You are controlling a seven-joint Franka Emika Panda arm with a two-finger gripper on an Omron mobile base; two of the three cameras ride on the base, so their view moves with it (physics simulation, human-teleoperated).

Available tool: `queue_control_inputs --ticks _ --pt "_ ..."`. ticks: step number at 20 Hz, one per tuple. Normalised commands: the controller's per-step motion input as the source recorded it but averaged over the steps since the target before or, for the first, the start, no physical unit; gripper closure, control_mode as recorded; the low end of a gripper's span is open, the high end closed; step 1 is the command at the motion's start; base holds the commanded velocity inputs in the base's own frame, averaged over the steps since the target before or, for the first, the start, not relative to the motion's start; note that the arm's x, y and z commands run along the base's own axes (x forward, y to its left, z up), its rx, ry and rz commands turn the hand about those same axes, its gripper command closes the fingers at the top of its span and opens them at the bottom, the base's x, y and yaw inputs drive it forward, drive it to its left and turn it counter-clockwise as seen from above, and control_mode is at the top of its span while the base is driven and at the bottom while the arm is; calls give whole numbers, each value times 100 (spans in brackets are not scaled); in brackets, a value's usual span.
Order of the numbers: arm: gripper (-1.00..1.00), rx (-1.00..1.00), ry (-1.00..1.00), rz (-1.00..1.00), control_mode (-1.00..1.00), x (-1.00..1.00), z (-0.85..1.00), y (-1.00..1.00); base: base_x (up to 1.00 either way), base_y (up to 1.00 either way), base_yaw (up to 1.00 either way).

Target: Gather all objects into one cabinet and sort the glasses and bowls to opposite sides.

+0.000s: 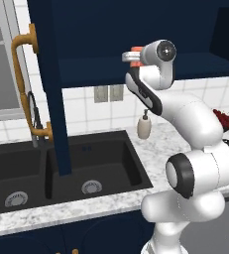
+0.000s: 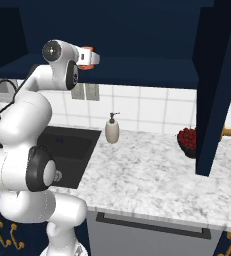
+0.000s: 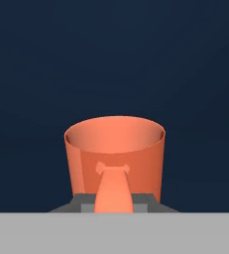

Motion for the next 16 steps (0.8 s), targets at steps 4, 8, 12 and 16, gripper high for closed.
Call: queue_control_inputs --ticks 4,8,12,16 --pt "100 0 0 0 -100 -6 0 -1 0 0 0" --pt "100 0 0 0 -100 -46 0 -4 0 0 0" --pt "100 0 0 -1 -100 -57 0 -3 0 0 0" --pt "100 0 0 -1 -100 -40 0 -6 0 0 0"
